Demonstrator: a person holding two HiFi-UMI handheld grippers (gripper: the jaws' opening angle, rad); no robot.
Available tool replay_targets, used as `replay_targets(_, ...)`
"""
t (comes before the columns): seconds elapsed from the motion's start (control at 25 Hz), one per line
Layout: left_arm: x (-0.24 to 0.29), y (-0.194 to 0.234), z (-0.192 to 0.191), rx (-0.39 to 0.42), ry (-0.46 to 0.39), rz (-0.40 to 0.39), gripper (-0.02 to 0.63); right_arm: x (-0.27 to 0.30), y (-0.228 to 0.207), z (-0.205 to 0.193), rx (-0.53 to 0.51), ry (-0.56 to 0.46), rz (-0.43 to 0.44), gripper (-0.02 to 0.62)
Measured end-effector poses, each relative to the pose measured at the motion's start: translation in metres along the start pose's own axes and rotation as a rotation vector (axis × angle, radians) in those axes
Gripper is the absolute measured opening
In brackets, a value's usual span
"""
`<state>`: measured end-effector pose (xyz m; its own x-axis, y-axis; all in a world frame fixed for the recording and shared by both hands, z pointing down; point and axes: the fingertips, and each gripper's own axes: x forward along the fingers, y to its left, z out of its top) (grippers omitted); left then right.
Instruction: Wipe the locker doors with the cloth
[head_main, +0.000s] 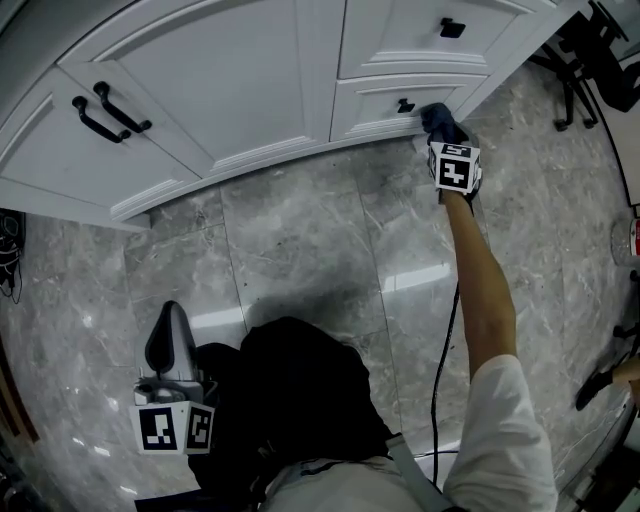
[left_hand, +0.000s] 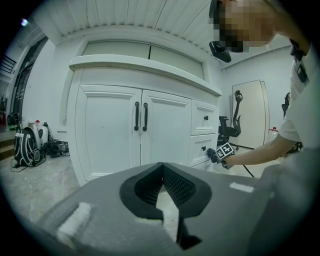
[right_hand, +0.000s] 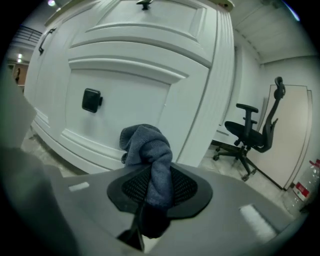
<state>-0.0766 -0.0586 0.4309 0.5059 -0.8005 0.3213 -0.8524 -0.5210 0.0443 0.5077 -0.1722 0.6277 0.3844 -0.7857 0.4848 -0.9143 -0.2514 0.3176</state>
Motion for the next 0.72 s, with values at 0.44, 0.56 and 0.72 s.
replay_targets(0.44, -0.007, 0.045, -0.003, -0.064, -0.056, -0.009, 0.002, -0.076, -0.024, 0.033, 0.086, -0.074, -0.106, 0.095)
replay_targets(0.56, -0.020, 0.061, 0.024, -0.036, -0.064, -0.002, 0.002, -0.124, 0.011, 0.072, 0.041, -0.105, -0.029, 0.095)
replay_targets(0.72, -0.052, 0.071, 0.102, -0.072, -0.047, -0.001, 0.002, -0.205, 0.055, 0.141, 0.063, -0.120, 0.061, 0.095)
